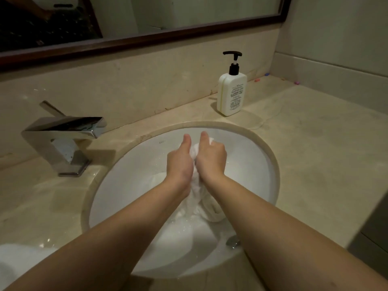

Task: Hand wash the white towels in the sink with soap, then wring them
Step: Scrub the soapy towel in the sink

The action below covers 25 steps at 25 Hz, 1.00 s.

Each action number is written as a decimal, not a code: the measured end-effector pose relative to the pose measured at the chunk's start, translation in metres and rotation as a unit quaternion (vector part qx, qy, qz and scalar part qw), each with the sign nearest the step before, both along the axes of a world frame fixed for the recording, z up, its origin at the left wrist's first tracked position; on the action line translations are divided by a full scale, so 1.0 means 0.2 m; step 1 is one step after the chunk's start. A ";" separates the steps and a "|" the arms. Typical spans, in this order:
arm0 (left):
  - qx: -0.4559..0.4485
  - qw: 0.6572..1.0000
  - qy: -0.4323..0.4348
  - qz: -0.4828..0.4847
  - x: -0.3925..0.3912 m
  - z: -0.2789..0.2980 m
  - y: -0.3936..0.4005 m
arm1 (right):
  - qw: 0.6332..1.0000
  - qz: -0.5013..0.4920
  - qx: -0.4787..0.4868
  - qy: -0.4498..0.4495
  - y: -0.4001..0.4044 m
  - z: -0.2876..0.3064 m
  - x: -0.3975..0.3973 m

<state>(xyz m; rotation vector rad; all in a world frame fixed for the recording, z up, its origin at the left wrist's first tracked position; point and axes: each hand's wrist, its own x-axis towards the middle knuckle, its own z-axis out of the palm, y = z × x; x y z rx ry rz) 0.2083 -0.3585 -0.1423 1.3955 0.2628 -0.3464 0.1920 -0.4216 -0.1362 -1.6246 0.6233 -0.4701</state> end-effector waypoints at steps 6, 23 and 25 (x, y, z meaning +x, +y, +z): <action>-0.038 0.999 0.039 -0.004 0.01 -0.03 0.00 | 0.999 0.020 -0.020 0.020 0.01 -0.02 -0.01; -0.031 0.998 0.047 0.016 0.05 -0.05 0.01 | 0.999 0.039 -0.008 0.003 0.03 -0.05 0.00; -0.052 0.996 0.062 0.032 0.07 -0.04 0.03 | 0.995 0.091 -0.032 0.002 0.05 -0.05 -0.02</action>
